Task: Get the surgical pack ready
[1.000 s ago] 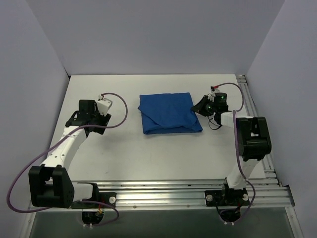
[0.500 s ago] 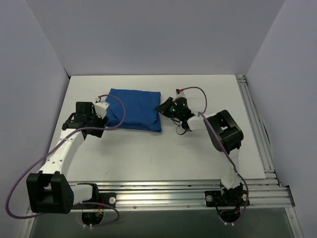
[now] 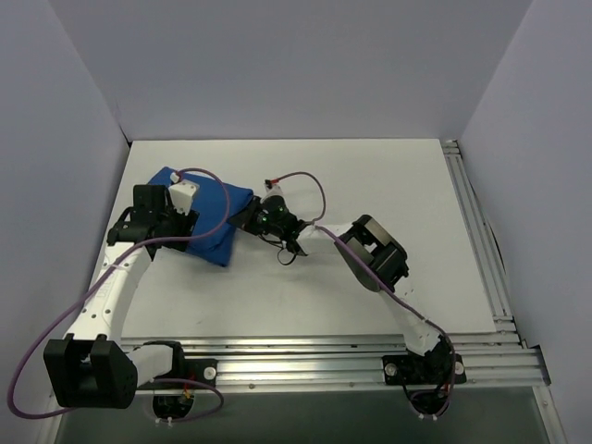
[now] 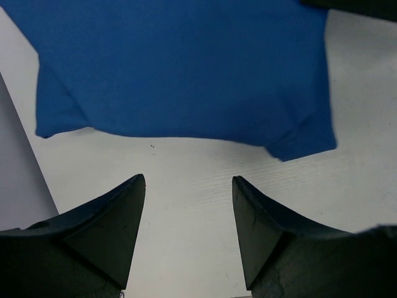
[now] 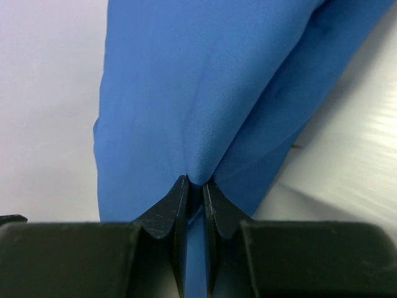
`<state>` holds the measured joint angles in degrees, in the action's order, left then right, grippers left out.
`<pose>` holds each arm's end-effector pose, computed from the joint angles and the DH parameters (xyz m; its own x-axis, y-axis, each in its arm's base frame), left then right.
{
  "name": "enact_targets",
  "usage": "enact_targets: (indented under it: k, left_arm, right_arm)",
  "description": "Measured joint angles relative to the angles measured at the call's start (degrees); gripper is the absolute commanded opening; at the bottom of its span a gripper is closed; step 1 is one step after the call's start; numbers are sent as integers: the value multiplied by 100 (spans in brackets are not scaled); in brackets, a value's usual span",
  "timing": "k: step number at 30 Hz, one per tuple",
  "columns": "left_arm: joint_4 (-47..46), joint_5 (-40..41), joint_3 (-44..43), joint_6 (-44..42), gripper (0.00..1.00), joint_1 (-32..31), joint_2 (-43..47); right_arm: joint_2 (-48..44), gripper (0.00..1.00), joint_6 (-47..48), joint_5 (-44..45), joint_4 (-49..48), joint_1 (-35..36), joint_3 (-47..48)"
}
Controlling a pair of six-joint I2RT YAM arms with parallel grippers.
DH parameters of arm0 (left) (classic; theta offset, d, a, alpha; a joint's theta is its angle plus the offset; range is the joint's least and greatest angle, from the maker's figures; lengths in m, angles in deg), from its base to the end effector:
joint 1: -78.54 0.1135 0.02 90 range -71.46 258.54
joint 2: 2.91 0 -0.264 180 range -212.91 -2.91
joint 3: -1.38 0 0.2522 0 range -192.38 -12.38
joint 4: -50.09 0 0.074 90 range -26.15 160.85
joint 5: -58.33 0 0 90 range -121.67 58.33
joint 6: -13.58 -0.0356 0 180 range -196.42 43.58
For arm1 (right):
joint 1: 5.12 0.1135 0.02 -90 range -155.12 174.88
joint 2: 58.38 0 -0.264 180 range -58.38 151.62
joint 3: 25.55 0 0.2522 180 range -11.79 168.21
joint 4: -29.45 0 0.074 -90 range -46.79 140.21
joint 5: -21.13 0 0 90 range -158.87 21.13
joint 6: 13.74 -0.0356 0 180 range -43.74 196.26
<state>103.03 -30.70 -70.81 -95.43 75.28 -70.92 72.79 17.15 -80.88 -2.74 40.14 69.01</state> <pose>0.2446 -0.0133 0.2943 -0.6949 0.3658 -0.6191 0.2878 0.9305 0.2268 0.3500 0.3637 0.1534 -0.7494 0.4363 -0.4981 -0.3851 0.3248 0.8638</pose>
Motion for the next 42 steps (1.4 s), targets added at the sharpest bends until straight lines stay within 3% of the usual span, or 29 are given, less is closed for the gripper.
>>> enact_targets:
  k: [7,14,20,27,28,29,32,34,35,40,41,42]
  left_arm:
    - [50,-15,0,44,67,0,94]
    - [46,-46,0,46,67,0,127]
    - [44,-127,0,48,67,2,129]
    - [44,-131,0,46,67,2,146]
    - [44,-138,0,46,67,2,146]
    - [44,-144,0,46,67,2,146]
    - [48,-151,0,46,67,2,146]
    - [50,-160,0,46,67,2,146]
    - [55,-168,0,46,67,2,151]
    - [188,-214,0,37,67,2,240]
    - [243,-221,0,35,68,2,282]
    - [289,-229,0,28,68,4,323]
  right_arm:
    - [1110,0,-225,-76,367,422,1773]
    - [1521,0,-125,-177,1012,299,2717]
    - [2337,0,98,-275,1626,190,4251]
    - [2396,2,76,-254,1596,197,4308]
    - [2391,7,74,-254,1537,197,4266]
    - [2374,22,72,-251,1471,195,4203]
    - [2199,48,170,-208,1440,151,3904]
    - [2068,58,319,-195,1574,118,3740]
    - [1991,75,404,-195,1652,98,3661]
    - [1143,92,881,-168,1886,-131,2874]
    - [872,99,997,-146,1939,-199,2656]
    - [581,100,1115,-107,1963,-275,2435]
